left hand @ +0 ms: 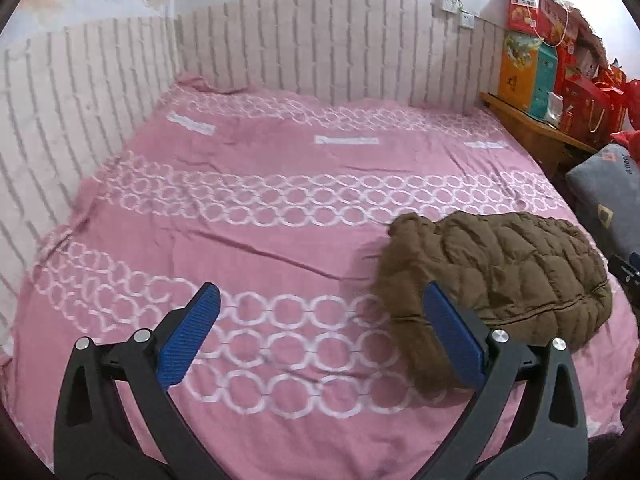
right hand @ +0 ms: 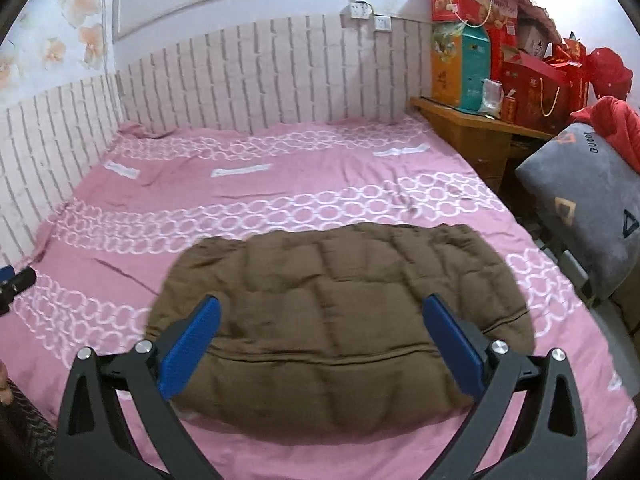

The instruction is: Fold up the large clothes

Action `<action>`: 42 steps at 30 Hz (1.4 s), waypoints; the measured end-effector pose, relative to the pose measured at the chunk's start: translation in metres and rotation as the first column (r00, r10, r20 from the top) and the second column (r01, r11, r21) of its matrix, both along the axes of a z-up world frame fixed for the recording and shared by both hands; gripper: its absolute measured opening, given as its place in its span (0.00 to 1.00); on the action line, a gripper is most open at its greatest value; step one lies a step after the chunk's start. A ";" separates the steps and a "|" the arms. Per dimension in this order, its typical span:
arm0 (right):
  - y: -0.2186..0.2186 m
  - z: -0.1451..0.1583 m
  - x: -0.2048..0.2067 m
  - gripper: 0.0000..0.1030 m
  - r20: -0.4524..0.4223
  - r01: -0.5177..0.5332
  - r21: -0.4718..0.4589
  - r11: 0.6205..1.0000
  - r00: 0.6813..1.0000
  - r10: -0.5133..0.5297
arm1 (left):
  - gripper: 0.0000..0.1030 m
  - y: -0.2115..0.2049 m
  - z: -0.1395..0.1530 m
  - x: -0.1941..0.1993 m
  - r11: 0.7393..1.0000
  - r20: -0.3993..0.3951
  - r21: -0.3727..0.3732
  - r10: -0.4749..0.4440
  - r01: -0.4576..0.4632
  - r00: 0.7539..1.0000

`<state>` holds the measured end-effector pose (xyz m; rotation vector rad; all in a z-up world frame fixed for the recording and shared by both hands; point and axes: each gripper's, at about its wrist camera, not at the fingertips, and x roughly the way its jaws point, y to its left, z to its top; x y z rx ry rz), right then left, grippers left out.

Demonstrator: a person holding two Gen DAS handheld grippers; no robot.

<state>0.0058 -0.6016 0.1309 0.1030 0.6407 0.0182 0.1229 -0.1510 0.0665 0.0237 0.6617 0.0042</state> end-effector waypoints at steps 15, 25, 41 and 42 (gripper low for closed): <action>0.023 0.000 -0.031 0.98 0.038 0.043 -0.056 0.998 0.998 -0.041 | 0.97 0.007 -0.003 -0.023 1.000 0.094 0.009 -0.011 0.010 0.996; 0.035 0.011 -0.036 0.98 0.061 0.033 -0.087 0.996 0.998 -0.028 | 0.97 -0.002 -0.003 -0.019 0.993 0.060 0.101 0.055 -0.061 0.997; 0.040 0.011 -0.037 0.98 0.059 0.032 -0.125 0.992 0.998 -0.025 | 0.97 0.012 0.013 -0.031 1.000 0.094 0.006 0.015 -0.015 0.995; 0.040 0.011 -0.037 0.98 0.060 0.034 -0.126 0.991 0.998 -0.027 | 0.97 0.012 0.013 -0.031 1.000 0.096 0.007 0.017 -0.017 0.995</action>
